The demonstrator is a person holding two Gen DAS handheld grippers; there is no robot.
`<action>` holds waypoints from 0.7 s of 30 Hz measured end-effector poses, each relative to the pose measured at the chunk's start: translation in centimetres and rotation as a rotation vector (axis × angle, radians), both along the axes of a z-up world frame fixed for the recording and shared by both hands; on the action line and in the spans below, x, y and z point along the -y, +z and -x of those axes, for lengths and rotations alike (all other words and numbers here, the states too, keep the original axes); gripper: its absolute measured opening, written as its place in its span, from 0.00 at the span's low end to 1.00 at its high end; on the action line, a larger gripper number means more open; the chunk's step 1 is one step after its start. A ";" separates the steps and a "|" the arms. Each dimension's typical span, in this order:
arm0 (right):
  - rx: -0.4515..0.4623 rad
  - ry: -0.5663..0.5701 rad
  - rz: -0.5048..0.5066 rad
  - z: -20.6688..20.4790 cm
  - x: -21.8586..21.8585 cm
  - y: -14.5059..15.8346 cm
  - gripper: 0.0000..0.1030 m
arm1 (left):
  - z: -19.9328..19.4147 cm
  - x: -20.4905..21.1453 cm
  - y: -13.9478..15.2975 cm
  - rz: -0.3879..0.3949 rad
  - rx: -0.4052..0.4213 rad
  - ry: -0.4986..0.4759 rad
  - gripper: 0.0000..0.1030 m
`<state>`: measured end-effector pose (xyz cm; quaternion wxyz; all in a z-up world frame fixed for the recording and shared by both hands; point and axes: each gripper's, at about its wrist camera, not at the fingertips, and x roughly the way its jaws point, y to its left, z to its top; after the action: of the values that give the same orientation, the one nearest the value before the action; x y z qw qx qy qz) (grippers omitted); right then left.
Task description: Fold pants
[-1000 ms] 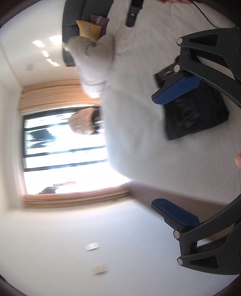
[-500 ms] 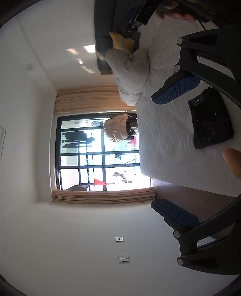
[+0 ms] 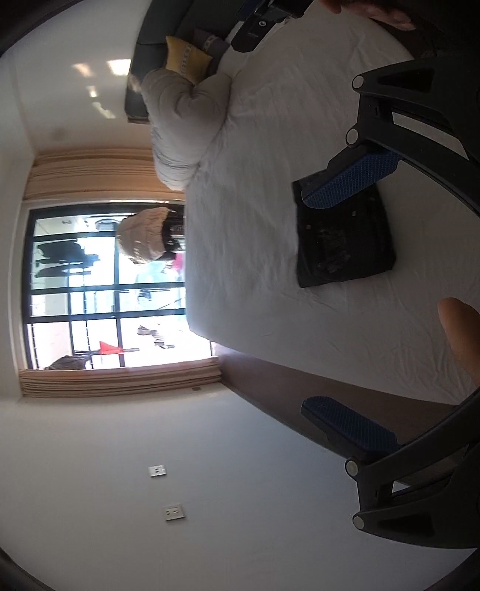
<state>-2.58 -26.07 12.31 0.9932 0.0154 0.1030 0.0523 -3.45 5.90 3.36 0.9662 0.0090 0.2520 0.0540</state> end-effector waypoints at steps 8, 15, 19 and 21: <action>-0.264 0.035 0.002 -4.0 -2.2 -6.2 1.00 | -4.2 1.2 -8.5 0.043 -0.244 -0.007 1.00; -0.337 0.027 0.033 -4.3 -4.8 -7.3 1.00 | -5.8 0.2 -11.3 0.072 -0.303 0.014 1.00; -0.382 0.016 0.035 -4.7 -4.8 -7.9 1.00 | -5.9 -0.1 -11.1 0.078 -0.314 0.018 1.00; -0.400 0.016 0.039 -4.8 -5.1 -8.2 1.00 | -5.7 -0.1 -11.2 0.079 -0.324 0.017 1.00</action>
<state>2.18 -21.01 4.14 0.9526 0.0055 0.2995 0.0540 2.23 5.95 -7.84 0.9119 -0.0226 0.4066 0.0502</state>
